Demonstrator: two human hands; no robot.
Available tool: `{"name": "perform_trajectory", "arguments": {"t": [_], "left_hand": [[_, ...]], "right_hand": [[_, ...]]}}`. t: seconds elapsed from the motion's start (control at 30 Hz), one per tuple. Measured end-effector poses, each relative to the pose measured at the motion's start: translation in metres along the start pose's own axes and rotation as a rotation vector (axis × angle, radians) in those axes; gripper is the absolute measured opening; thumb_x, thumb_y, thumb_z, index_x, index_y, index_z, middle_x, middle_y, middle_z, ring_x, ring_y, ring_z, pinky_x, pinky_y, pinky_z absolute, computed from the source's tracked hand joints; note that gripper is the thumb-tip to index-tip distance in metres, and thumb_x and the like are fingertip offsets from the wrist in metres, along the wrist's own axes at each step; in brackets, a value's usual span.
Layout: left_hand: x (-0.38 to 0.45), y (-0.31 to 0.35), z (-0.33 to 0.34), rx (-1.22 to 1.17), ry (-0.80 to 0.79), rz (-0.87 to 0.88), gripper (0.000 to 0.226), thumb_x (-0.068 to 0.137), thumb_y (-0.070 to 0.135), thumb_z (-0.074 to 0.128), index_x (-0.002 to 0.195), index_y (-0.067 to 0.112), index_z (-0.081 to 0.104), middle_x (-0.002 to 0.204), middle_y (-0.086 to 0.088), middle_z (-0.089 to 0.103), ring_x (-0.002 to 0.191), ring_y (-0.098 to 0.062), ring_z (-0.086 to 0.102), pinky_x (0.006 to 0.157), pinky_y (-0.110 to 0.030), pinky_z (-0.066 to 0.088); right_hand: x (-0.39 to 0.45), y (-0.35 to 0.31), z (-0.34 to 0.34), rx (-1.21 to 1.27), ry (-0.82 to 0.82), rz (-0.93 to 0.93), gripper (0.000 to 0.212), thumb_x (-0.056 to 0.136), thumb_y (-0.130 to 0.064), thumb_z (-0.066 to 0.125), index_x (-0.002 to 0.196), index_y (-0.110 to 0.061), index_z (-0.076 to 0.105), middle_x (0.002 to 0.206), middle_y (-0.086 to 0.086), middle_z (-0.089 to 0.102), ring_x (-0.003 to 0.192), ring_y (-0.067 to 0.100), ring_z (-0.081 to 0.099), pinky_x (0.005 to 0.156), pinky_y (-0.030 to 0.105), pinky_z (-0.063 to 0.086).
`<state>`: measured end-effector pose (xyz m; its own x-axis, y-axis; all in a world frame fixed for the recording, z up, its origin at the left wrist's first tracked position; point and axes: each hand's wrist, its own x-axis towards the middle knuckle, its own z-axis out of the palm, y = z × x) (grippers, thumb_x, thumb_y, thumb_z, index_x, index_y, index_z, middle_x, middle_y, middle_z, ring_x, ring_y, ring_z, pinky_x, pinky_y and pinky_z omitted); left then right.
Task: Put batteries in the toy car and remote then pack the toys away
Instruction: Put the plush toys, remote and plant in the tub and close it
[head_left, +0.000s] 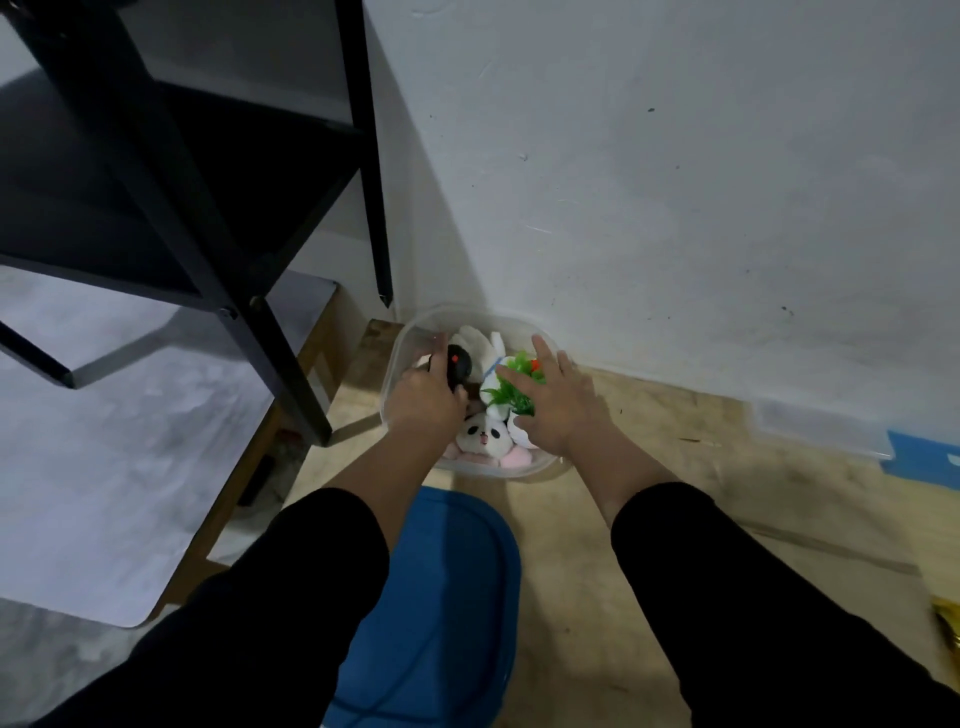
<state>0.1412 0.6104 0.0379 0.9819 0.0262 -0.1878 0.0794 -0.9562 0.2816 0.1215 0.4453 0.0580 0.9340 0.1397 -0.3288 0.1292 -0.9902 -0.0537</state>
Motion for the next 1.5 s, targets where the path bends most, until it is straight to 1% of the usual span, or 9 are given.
{"name": "perform_trajectory", "arguments": {"t": [0.13,0.2,0.3,0.43,0.77,0.9,1.1,1.3,1.5], "left_hand": [[-0.013,0.0,0.003,0.069,-0.011,-0.071,0.074,0.096,0.044,0.041,0.152,0.013,0.003,0.127,-0.017,0.056,0.114,-0.033,0.055,0.083,-0.037,0.045],[-0.018,0.002,0.008,0.057,-0.004,-0.063,0.076,0.096,0.046,0.04,0.151,0.01,0.003,0.132,-0.021,0.051,0.12,-0.035,0.049,0.093,-0.038,0.041],[-0.025,0.007,0.015,0.033,-0.03,-0.051,0.076,0.097,0.046,0.036,0.151,0.012,-0.005,0.151,-0.032,0.014,0.141,-0.042,0.014,0.113,-0.044,0.017],[-0.043,0.014,0.013,-0.033,-0.012,-0.028,0.07,0.099,0.045,0.034,0.151,0.023,-0.007,0.151,-0.034,-0.016,0.142,-0.046,-0.01,0.115,-0.05,0.003],[-0.111,-0.026,-0.002,-0.016,0.19,-0.018,0.063,0.099,0.045,0.031,0.152,0.025,0.004,0.157,-0.024,-0.006,0.145,-0.038,-0.007,0.114,-0.057,0.006],[-0.162,-0.055,0.012,-0.005,0.097,-0.105,0.063,0.1,0.047,0.029,0.152,0.025,0.002,0.158,-0.018,-0.009,0.146,-0.034,-0.009,0.115,-0.054,0.006],[-0.214,-0.098,0.048,0.041,-0.179,-0.358,0.07,0.097,0.057,0.027,0.152,0.026,-0.001,0.157,-0.02,-0.007,0.144,-0.039,-0.002,0.112,-0.056,0.016],[-0.228,-0.116,0.062,-0.091,-0.249,-0.338,0.073,0.096,0.052,0.038,0.152,0.024,0.0,0.154,-0.023,0.004,0.14,-0.041,0.013,0.111,-0.053,0.027],[-0.23,-0.118,0.054,-0.161,-0.266,-0.31,0.097,0.083,0.048,0.066,0.152,0.027,0.001,0.145,-0.022,0.017,0.133,-0.041,0.026,0.104,-0.048,0.036]], "right_hand": [[-0.013,0.003,-0.005,0.005,0.021,-0.026,0.067,0.092,-0.043,0.049,0.146,-0.047,0.01,0.159,-0.001,-0.015,0.146,0.029,-0.006,0.116,0.05,0.006],[-0.018,0.002,-0.003,0.01,-0.013,-0.035,0.067,0.092,-0.045,0.048,0.147,-0.045,0.009,0.159,-0.002,-0.014,0.147,0.027,-0.007,0.115,0.053,0.006],[-0.027,0.0,-0.003,-0.009,0.017,-0.048,0.067,0.093,-0.045,0.046,0.147,-0.043,0.007,0.159,0.0,-0.013,0.147,0.027,-0.006,0.115,0.054,0.007],[-0.048,-0.004,-0.004,-0.024,0.12,-0.078,0.066,0.094,-0.043,0.047,0.148,-0.041,0.009,0.159,0.001,-0.011,0.147,0.026,-0.005,0.116,0.054,0.007],[-0.107,-0.027,0.03,0.057,0.367,-0.237,0.057,0.091,-0.034,0.05,0.144,-0.034,0.031,0.159,0.005,0.009,0.147,0.021,0.009,0.115,0.053,0.004],[-0.142,-0.041,0.057,0.083,0.158,-0.238,0.056,0.095,-0.042,0.044,0.146,-0.037,0.022,0.159,0.003,0.0,0.146,0.024,0.006,0.114,0.046,0.019],[-0.184,-0.062,0.093,0.008,-0.189,-0.073,0.062,0.094,-0.06,0.03,0.148,-0.043,0.003,0.158,0.012,-0.007,0.145,0.036,-0.001,0.114,0.051,0.012],[-0.195,-0.07,0.123,-0.003,-0.267,0.013,0.069,0.091,-0.065,0.028,0.148,-0.04,-0.003,0.157,0.015,0.003,0.144,0.037,-0.002,0.115,0.051,0.01],[-0.197,-0.076,0.144,0.147,-0.261,0.09,0.086,0.085,-0.062,0.049,0.15,-0.034,0.0,0.159,0.002,-0.003,0.146,0.026,-0.001,0.115,0.049,0.021]]}}
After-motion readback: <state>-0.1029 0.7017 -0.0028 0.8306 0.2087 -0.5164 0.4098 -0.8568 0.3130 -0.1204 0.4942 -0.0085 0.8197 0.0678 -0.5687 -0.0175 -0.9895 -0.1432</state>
